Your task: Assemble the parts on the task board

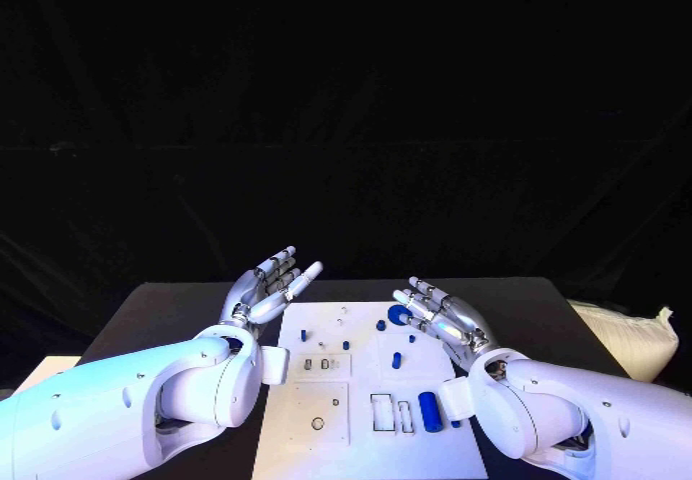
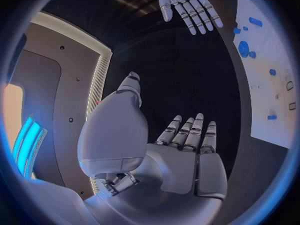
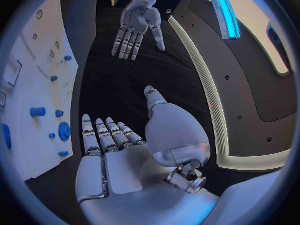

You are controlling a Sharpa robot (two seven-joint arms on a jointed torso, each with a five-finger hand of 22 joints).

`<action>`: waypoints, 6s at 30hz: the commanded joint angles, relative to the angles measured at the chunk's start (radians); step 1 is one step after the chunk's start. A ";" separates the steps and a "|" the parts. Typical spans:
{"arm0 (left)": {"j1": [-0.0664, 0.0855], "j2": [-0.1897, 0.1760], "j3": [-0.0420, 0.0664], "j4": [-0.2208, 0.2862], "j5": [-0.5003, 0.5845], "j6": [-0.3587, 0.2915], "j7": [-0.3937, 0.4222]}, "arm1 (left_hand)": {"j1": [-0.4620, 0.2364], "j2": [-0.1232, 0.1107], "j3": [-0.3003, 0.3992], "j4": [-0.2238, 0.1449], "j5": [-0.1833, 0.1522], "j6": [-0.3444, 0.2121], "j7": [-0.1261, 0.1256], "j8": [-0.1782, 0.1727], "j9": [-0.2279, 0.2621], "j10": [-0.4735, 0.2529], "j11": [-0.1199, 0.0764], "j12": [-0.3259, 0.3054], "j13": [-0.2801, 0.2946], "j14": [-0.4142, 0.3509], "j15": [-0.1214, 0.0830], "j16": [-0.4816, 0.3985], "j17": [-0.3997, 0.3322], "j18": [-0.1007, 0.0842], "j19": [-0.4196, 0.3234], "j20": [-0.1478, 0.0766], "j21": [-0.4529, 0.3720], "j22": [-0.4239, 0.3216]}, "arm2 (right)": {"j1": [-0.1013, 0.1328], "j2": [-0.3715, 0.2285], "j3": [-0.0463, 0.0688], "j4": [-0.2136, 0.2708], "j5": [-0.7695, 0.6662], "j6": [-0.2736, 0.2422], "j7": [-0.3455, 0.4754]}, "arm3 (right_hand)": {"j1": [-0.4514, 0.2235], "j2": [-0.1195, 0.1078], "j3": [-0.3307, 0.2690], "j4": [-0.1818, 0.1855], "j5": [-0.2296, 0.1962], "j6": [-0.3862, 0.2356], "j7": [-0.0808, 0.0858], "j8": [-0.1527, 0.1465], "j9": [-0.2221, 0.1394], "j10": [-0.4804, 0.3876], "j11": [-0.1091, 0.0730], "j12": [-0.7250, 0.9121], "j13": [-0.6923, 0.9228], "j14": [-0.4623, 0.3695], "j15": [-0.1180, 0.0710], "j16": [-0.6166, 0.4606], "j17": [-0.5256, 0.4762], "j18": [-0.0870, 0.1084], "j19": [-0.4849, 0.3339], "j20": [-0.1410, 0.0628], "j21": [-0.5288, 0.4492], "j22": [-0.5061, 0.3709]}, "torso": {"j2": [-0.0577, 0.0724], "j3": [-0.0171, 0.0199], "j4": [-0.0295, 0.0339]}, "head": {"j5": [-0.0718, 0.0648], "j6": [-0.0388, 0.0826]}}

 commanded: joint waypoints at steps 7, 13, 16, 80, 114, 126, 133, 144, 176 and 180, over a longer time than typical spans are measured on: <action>0.001 -0.013 0.002 0.005 -0.024 0.035 0.025 | 0.046 -0.008 0.000 0.017 0.012 0.019 0.105 0.006 0.002 0.016 0.006 0.004 0.003 0.016 0.005 0.007 0.002 0.021 0.001 0.016 0.004 0.002 | 0.002 -0.027 0.002 0.005 -0.110 0.100 -0.043 | 0.063 0.003 -0.007 -0.015 0.004 0.028 0.127 0.007 0.004 0.030 0.013 0.007 0.004 0.025 0.011 0.006 0.004 0.025 0.013 0.010 0.010 0.005 | 0.001 -0.0007 0.0017 | 0.000 -0.005; 0.002 -0.019 0.002 0.005 -0.017 0.038 0.027 | 0.049 -0.005 0.004 0.017 0.011 0.025 0.108 0.007 0.003 0.022 0.010 0.006 0.003 0.020 0.007 0.008 0.003 0.022 0.001 0.017 0.005 0.002 | 0.011 -0.034 0.005 0.004 -0.135 0.097 -0.035 | 0.075 0.004 -0.008 -0.026 0.000 0.038 0.129 0.008 0.005 0.043 0.015 0.009 0.005 0.036 0.013 0.008 0.005 0.027 0.014 0.011 0.012 0.006 | 0.002 -0.0003 0.0014 | 0.000 -0.007; 0.002 -0.023 0.002 0.007 -0.015 0.042 0.027 | 0.051 -0.001 0.007 0.017 0.010 0.028 0.112 0.008 0.003 0.028 0.013 0.007 0.004 0.024 0.009 0.009 0.004 0.023 0.001 0.018 0.005 0.002 | 0.014 -0.037 0.007 0.003 -0.143 0.096 -0.030 | 0.080 0.006 -0.008 -0.031 0.001 0.045 0.131 0.009 0.006 0.053 0.017 0.009 0.006 0.042 0.015 0.008 0.005 0.029 0.016 0.011 0.013 0.007 | 0.002 -0.0007 0.0011 | -0.001 -0.009; 0.076 -0.171 0.010 0.181 0.085 0.347 -0.088 | 0.206 0.170 0.134 -0.119 -0.029 0.729 0.046 0.087 0.035 0.902 -0.091 0.084 0.042 0.969 -0.157 0.309 0.275 0.054 0.953 -0.127 0.533 0.260 | 0.234 0.102 0.063 -0.274 -1.599 0.439 -0.514 | 0.181 -0.139 0.358 -0.215 -0.166 0.871 0.010 0.045 0.044 0.926 -0.124 0.036 0.034 1.261 -0.193 0.248 0.226 0.037 0.973 -0.171 1.190 0.903 | 0.227 -0.0300 0.0421 | -0.048 0.034; 0.078 -0.168 0.010 0.182 0.085 0.350 -0.096 | 0.204 0.169 0.133 -0.119 -0.029 0.728 0.046 0.084 0.034 0.901 -0.091 0.080 0.043 0.968 -0.156 0.310 0.281 0.054 0.951 -0.127 0.537 0.262 | 0.235 0.145 0.063 -0.313 -1.670 0.468 -0.555 | 0.192 -0.165 0.403 -0.119 -0.168 0.886 -0.006 0.051 0.048 0.940 -0.138 0.038 0.036 1.277 -0.208 0.974 0.705 0.022 0.987 -0.180 1.290 1.028 | 0.266 -0.0392 0.0497 | -0.055 0.041; 0.078 -0.168 0.010 0.184 0.085 0.351 -0.098 | 0.204 0.169 0.133 -0.119 -0.029 0.728 0.046 0.084 0.034 0.901 -0.091 0.080 0.043 0.968 -0.156 0.310 0.281 0.054 0.951 -0.127 0.537 0.262 | 0.235 0.165 0.062 -0.339 -1.666 0.470 -0.543 | 0.195 -0.159 0.413 -0.097 -0.172 0.906 -0.010 0.053 0.050 0.958 -0.143 0.039 0.037 1.276 -0.211 1.022 0.750 0.017 1.003 -0.183 1.311 1.062 | 0.272 -0.0397 0.0536 | -0.055 0.041; 0.078 -0.169 0.010 0.184 0.085 0.349 -0.101 | 0.210 0.170 0.136 -0.126 -0.028 0.727 0.047 0.078 0.035 0.900 -0.090 0.073 0.043 0.965 -0.156 0.311 0.293 0.054 0.947 -0.127 0.543 0.267 | 0.234 0.165 0.062 -0.334 -1.666 0.417 -0.511 | 0.203 -0.147 0.422 -0.075 -0.171 0.949 -0.019 0.066 0.060 1.002 -0.154 0.044 0.040 1.285 -0.219 1.093 0.827 0.003 1.044 -0.188 1.351 1.135 | 0.274 -0.0402 0.0539 | -0.056 0.042; 0.078 -0.169 0.010 0.181 0.085 0.348 -0.106 | 0.206 0.169 0.135 -0.127 -0.036 0.727 0.049 0.074 0.035 0.900 -0.089 0.068 0.044 0.962 -0.155 0.311 0.303 0.054 0.943 -0.126 0.548 0.271 | 0.234 0.154 0.066 -0.301 -1.636 0.301 -0.531 | 0.213 -0.121 0.444 -0.032 -0.220 0.983 -0.025 0.069 0.074 1.047 -0.162 0.041 0.042 1.278 -0.225 1.138 0.860 -0.004 1.063 -0.194 1.377 1.178 | 0.278 -0.0416 0.0584 | -0.056 0.049; 0.078 -0.161 0.010 0.174 0.085 0.354 -0.106 | 0.201 0.172 0.131 -0.129 -0.040 0.728 0.050 0.068 0.036 0.902 -0.087 0.062 0.045 0.948 -0.152 0.302 0.315 0.054 0.929 -0.123 0.550 0.274 | 0.251 0.293 0.074 -0.416 -1.632 0.245 -0.628 | 0.202 -0.141 0.441 -0.001 -0.232 0.982 -0.023 0.060 0.081 1.046 -0.160 0.036 0.040 1.277 -0.224 1.166 0.886 -0.008 1.072 -0.195 1.390 1.200 | 0.287 -0.0444 0.0668 | -0.059 0.054; 0.078 -0.161 0.010 0.174 0.085 0.354 -0.107 | 0.201 0.172 0.131 -0.129 -0.040 0.728 0.050 0.068 0.036 0.902 -0.087 0.062 0.045 0.948 -0.152 0.302 0.315 0.054 0.929 -0.123 0.550 0.274 | 0.252 0.305 0.074 -0.426 -1.636 0.264 -0.633 | 0.200 -0.143 0.441 0.003 -0.233 0.982 -0.022 0.059 0.082 1.045 -0.160 0.036 0.040 1.277 -0.223 1.168 0.886 -0.008 1.072 -0.194 1.390 1.200 | 0.286 -0.0450 0.0659 | -0.057 0.053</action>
